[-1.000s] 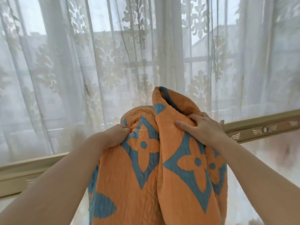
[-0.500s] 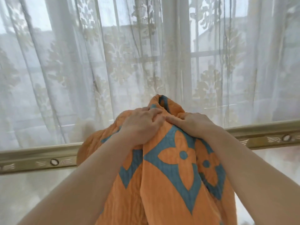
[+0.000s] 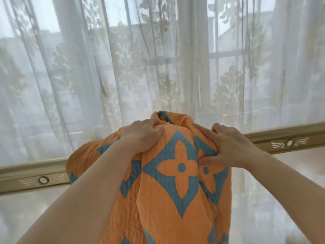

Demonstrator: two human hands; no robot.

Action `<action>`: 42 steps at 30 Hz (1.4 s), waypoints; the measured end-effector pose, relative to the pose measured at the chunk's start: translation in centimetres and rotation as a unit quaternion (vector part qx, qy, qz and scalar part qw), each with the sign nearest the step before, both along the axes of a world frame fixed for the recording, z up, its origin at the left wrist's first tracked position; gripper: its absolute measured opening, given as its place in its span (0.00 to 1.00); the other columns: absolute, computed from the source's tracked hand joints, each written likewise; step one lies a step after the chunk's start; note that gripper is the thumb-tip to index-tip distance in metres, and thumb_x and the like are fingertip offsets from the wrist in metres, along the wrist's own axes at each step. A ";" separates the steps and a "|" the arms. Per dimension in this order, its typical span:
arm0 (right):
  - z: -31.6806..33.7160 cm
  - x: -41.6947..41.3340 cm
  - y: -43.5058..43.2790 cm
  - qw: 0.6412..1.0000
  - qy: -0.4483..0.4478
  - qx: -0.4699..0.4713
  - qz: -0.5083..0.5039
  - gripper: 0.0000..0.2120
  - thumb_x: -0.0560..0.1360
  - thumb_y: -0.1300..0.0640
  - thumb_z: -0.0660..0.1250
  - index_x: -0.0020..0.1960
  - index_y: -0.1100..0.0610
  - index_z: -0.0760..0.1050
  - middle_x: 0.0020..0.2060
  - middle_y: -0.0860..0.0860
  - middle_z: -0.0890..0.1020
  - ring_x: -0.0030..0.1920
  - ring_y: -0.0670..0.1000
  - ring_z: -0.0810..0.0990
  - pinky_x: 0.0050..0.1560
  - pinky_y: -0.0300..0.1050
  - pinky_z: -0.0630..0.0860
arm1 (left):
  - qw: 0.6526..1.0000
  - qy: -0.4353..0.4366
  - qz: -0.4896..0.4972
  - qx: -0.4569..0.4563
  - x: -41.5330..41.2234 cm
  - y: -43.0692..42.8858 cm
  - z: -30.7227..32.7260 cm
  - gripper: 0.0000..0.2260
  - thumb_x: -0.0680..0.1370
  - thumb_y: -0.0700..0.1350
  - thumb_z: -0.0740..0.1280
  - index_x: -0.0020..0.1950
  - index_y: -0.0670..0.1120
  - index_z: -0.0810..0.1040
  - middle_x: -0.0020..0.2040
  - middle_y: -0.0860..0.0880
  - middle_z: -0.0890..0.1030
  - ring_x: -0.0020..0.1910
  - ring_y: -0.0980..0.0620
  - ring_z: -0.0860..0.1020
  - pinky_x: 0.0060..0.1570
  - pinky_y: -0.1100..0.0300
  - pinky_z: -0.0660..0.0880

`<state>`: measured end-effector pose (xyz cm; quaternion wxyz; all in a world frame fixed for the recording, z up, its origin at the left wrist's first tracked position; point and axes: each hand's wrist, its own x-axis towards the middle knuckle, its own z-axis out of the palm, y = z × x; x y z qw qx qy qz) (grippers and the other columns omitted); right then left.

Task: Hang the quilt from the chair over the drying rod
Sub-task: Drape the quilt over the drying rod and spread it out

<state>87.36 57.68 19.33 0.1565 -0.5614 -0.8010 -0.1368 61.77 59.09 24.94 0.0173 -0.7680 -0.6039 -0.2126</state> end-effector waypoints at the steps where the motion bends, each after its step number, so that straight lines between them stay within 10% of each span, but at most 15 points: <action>1: 0.0 0.1 0.7 1.000 0.011 -0.003 0.016 0.50 0.57 0.19 0.54 0.72 0.30 0.36 0.46 0.46 0.65 0.46 0.48 0.68 0.50 0.43 0.65 | 1.000 -0.002 0.012 0.007 0.1 -0.2 -0.1 0.16 0.79 0.56 0.51 0.65 0.60 0.70 0.59 0.50 0.78 0.52 0.50 0.72 0.46 0.54 0.65; 6: -0.6 0.8 3.1 0.997 0.022 0.046 0.058 0.44 0.62 0.21 0.51 0.73 0.33 0.40 0.45 0.47 0.65 0.49 0.51 0.70 0.51 0.47 0.66 | 0.995 -0.015 0.081 0.051 1.6 -0.5 -1.2 0.19 0.81 0.55 0.48 0.70 0.61 0.67 0.72 0.52 0.69 0.70 0.48 0.65 0.69 0.44 0.58; 13: -0.7 0.3 4.3 0.994 0.031 0.087 0.063 0.40 0.66 0.23 0.52 0.74 0.34 0.44 0.52 0.53 0.73 0.55 0.57 0.73 0.54 0.54 0.66 | 0.963 -0.101 0.185 0.168 4.1 -6.0 -6.0 0.29 0.78 0.61 0.57 0.77 0.52 0.57 0.77 0.51 0.57 0.75 0.47 0.55 0.72 0.44 0.57; 19: -0.6 0.5 4.0 0.994 0.029 0.079 0.063 0.41 0.66 0.23 0.52 0.74 0.35 0.44 0.57 0.55 0.73 0.57 0.58 0.73 0.56 0.55 0.67 | 0.908 -0.335 0.251 0.008 7.4 -10.9 -14.5 0.59 0.62 0.73 0.68 0.76 0.52 0.33 0.78 0.52 0.43 0.77 0.48 0.46 0.74 0.47 0.53; 22: -0.7 1.0 3.4 0.995 0.029 0.067 0.074 0.41 0.66 0.23 0.52 0.74 0.35 0.43 0.57 0.55 0.73 0.57 0.58 0.73 0.56 0.55 0.66 | 0.872 -0.414 0.260 0.019 8.9 -11.2 -17.5 0.63 0.55 0.71 0.73 0.75 0.56 0.35 0.77 0.52 0.50 0.75 0.49 0.55 0.72 0.47 0.61; 25: -0.5 1.5 2.9 0.994 0.031 0.057 0.086 0.41 0.66 0.23 0.52 0.74 0.35 0.43 0.56 0.54 0.73 0.57 0.58 0.73 0.56 0.54 0.66 | 0.858 -0.443 0.241 0.102 9.4 -10.9 -18.0 0.38 0.63 0.60 0.74 0.69 0.56 0.61 0.62 0.58 0.75 0.62 0.52 0.76 0.54 0.55 0.76; 28: -0.3 2.0 2.7 0.994 0.038 0.038 0.097 0.42 0.66 0.23 0.52 0.74 0.35 0.44 0.57 0.54 0.73 0.58 0.57 0.73 0.56 0.54 0.66 | 0.839 -0.445 0.234 0.209 9.8 -11.4 -15.8 0.23 0.71 0.45 0.72 0.64 0.55 0.70 0.48 0.64 0.78 0.47 0.59 0.78 0.44 0.63 0.74; 35: 0.0 3.0 1.4 0.992 0.055 0.020 0.109 0.43 0.66 0.23 0.53 0.75 0.37 0.45 0.54 0.50 0.72 0.58 0.54 0.72 0.56 0.51 0.66 | 0.810 -0.383 0.216 0.388 8.7 -10.4 -3.8 0.17 0.73 0.40 0.69 0.62 0.46 0.74 0.53 0.52 0.81 0.53 0.52 0.78 0.56 0.55 0.74; 39: 0.0 4.4 0.3 0.992 0.046 0.028 0.118 0.42 0.65 0.23 0.52 0.74 0.36 0.44 0.46 0.46 0.66 0.56 0.52 0.72 0.53 0.49 0.66 | 0.844 -0.233 0.239 0.419 6.7 -7.7 3.4 0.19 0.76 0.41 0.63 0.68 0.48 0.71 0.59 0.48 0.79 0.58 0.47 0.76 0.58 0.56 0.71; 42: 0.1 5.9 -0.2 0.993 0.039 0.019 0.107 0.43 0.64 0.22 0.52 0.75 0.36 0.46 0.44 0.45 0.66 0.53 0.50 0.72 0.52 0.47 0.65 | 0.912 -0.056 0.311 0.262 5.1 -4.4 4.4 0.21 0.78 0.47 0.61 0.71 0.52 0.66 0.65 0.44 0.72 0.64 0.42 0.68 0.59 0.47 0.68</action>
